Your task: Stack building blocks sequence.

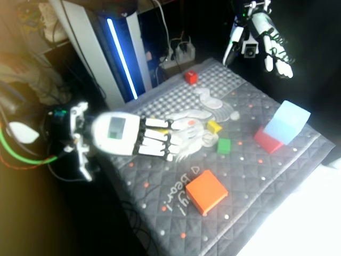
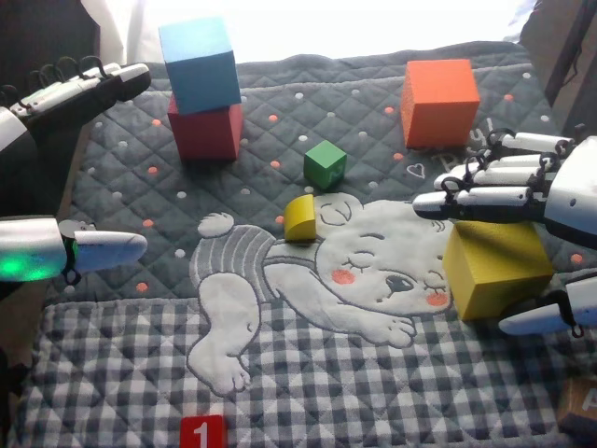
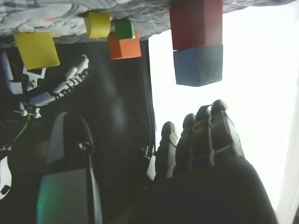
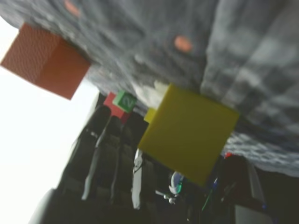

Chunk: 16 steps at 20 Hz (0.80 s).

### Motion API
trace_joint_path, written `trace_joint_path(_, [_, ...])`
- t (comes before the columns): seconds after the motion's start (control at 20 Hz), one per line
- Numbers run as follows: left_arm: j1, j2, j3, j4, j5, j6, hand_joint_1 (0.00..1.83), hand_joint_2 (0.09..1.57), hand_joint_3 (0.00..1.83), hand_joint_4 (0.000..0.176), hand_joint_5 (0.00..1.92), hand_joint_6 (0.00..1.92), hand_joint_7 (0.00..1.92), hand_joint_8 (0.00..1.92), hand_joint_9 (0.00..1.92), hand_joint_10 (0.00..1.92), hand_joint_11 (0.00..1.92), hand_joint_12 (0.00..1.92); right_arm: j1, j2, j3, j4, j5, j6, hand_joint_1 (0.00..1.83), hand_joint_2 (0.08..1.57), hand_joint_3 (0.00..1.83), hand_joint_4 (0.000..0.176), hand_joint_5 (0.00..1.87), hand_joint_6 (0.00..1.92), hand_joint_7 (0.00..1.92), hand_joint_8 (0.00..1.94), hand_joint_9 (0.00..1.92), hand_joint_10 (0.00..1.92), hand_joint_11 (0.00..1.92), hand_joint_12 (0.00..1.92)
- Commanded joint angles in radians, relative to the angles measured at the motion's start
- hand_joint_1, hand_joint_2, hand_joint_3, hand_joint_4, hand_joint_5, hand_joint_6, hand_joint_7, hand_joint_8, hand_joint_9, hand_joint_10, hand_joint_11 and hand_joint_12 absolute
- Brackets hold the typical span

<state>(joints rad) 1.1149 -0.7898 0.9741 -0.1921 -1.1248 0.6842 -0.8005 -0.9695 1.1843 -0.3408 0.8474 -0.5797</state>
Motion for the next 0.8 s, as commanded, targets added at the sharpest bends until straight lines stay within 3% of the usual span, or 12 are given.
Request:
trace_joint_path(0.0, [-0.006,-0.005,0.006,-0.011,-0.118,-0.009,0.93,0.96,0.0,0.097,0.15,0.01,0.07,0.01,0.01,0.0,0.0,0.0,0.008,0.0,0.005,0.037,0.108,0.003,0.63,0.96,0.0,0.101,0.28,0.01,0.33,0.01,0.38,0.01,0.08,0.96])
trace_joint_path(0.1, [-0.006,-0.006,0.006,-0.011,-0.119,-0.01,0.93,0.97,0.01,0.085,0.16,0.01,0.08,0.01,0.02,0.01,0.0,0.0,0.008,-0.004,0.007,0.04,0.108,0.003,0.67,0.97,0.0,0.089,0.34,0.0,0.36,0.0,0.39,0.0,0.0,1.04])
trace_joint_path(0.15, [-0.006,-0.007,0.006,-0.011,-0.119,-0.01,0.93,0.97,0.01,0.093,0.16,0.01,0.08,0.01,0.02,0.01,0.0,0.0,0.008,-0.01,0.009,0.043,0.108,0.003,0.71,0.98,0.0,0.074,0.37,0.0,0.43,0.01,0.46,0.02,0.06,1.11])
trace_joint_path(0.2, [-0.005,-0.008,0.006,-0.011,-0.119,-0.01,0.94,0.97,0.0,0.069,0.16,0.01,0.08,0.01,0.03,0.01,0.01,0.0,0.008,-0.015,0.012,0.048,0.108,0.003,0.92,1.0,0.0,0.024,0.59,0.02,0.65,0.06,0.74,0.14,0.33,1.31])
trace_joint_path(0.25, [-0.005,-0.009,0.006,-0.011,-0.119,-0.011,0.94,0.97,0.0,0.076,0.15,0.01,0.08,0.01,0.03,0.01,0.01,0.0,0.009,-0.017,0.017,0.056,0.108,0.003,1.17,1.11,0.0,0.0,0.82,0.75,0.92,0.94,0.97,0.48,0.62,1.5])
trace_joint_path(0.35, [-0.001,-0.01,0.006,-0.011,-0.119,-0.013,0.93,0.96,0.0,0.072,0.17,0.01,0.09,0.01,0.05,0.01,0.03,0.01,0.02,-0.017,0.025,0.064,0.12,0.003,1.24,1.16,0.0,0.0,0.97,0.75,0.85,1.43,0.83,1.45,0.78,1.88])
trace_joint_path(0.45, [0.004,-0.01,0.005,-0.012,-0.121,-0.015,0.95,0.96,0.0,0.079,0.17,0.01,0.1,0.01,0.04,0.01,0.02,0.01,0.049,-0.013,0.03,0.071,0.152,0.003,1.22,1.2,0.0,0.0,0.95,0.78,0.76,1.59,0.7,1.72,0.71,1.92])
trace_joint_path(0.5, [0.006,-0.01,0.005,-0.013,-0.122,-0.016,0.95,0.96,0.0,0.08,0.18,0.01,0.1,0.01,0.04,0.01,0.02,0.01,0.064,-0.01,0.033,0.077,0.174,0.003,1.22,1.2,0.0,0.0,0.95,0.78,0.75,1.59,0.7,1.74,0.72,1.92])
trace_joint_path(0.55, [0.008,-0.011,0.005,-0.013,-0.122,-0.018,0.95,0.97,0.0,0.07,0.18,0.01,0.1,0.01,0.04,0.0,0.0,0.01,0.09,-0.009,0.042,0.087,0.2,0.003,1.24,1.18,0.0,0.0,0.97,0.74,0.79,1.54,0.73,1.56,0.7,1.85])
trace_joint_path(0.65, [0.009,-0.016,0.006,-0.013,-0.122,-0.018,0.8,0.93,0.01,0.081,0.21,0.0,0.14,0.0,0.08,0.01,0.0,0.47,0.163,-0.01,0.066,0.104,0.218,-0.005,1.25,1.13,0.0,0.0,1.06,0.65,0.9,1.32,0.8,1.29,0.77,1.65])
trace_joint_path(0.7, [0.009,-0.017,0.006,-0.013,-0.122,-0.018,0.79,0.93,0.0,0.077,0.21,0.0,0.14,0.0,0.07,0.0,0.0,0.53,0.186,-0.012,0.075,0.11,0.218,-0.014,1.25,1.11,0.0,0.0,1.01,0.79,1.03,1.09,0.94,1.12,0.88,1.48])
trace_joint_path(0.75, [0.009,-0.019,0.006,-0.013,-0.122,-0.018,0.78,0.93,0.0,0.076,0.21,0.0,0.14,0.0,0.07,0.0,0.0,0.55,0.216,-0.019,0.092,0.128,0.217,-0.029,1.25,1.1,0.0,0.0,0.98,0.85,1.06,1.01,1.01,1.01,0.95,1.39])
